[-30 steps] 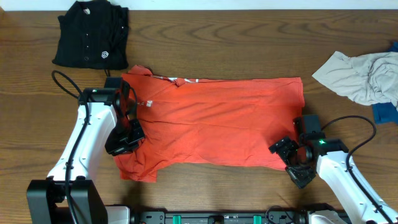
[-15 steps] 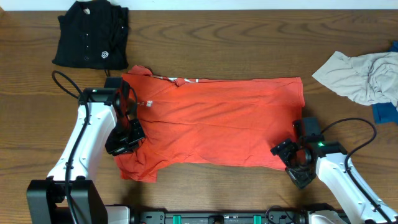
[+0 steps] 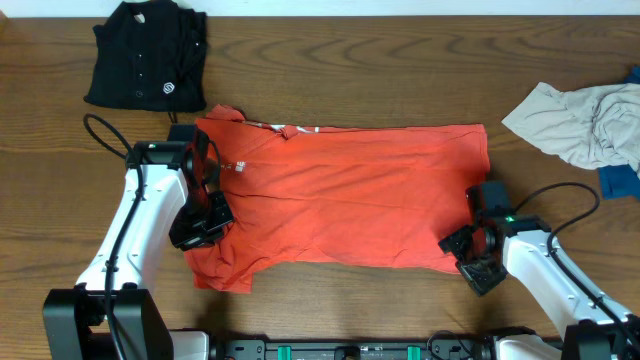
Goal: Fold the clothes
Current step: 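Grasp the bottom-right hem corner with the right gripper, then lift both bottom corners and fold the hem up toward the collar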
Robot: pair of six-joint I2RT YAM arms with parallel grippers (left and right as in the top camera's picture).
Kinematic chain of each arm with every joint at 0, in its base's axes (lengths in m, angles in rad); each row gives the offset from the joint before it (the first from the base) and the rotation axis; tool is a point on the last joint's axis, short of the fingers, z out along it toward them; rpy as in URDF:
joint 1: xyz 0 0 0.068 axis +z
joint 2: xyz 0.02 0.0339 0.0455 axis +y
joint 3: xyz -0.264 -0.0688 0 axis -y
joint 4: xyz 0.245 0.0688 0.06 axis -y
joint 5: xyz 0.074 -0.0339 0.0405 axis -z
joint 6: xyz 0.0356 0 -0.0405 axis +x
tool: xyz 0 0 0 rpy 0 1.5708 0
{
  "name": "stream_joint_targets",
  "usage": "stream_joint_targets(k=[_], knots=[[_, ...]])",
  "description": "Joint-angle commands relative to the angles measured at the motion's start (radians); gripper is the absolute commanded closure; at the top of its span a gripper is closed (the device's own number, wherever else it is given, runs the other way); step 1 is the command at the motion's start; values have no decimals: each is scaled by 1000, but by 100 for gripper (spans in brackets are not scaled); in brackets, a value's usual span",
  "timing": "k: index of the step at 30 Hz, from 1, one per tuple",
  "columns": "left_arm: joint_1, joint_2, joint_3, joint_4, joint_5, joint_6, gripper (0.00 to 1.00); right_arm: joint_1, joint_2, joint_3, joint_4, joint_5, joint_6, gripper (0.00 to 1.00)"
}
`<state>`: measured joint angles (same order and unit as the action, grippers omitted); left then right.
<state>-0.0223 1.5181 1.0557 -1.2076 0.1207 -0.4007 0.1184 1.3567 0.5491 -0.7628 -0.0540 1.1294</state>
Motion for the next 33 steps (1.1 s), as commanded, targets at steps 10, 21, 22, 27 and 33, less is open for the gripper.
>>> stream_joint_targets(k=[10,21,22,27,33], knots=[[1,-11,20,-7,-1,-12,94,-11,63,-47,91,-18,-54,69],[1,-11,21,-63,-1,-13,94,-11,63,-46,105,-51,-63,91],[1,-12,21,-76,-1,-13,94,-11,63,-46,104,-55,-69,94],[1,-48,28,-112,-1,-13,94,-11,61,-41,100,-79,-122,99],[1,-145,71,-88,-2,-13,94,-11,61,2,98,-77,-208,99]])
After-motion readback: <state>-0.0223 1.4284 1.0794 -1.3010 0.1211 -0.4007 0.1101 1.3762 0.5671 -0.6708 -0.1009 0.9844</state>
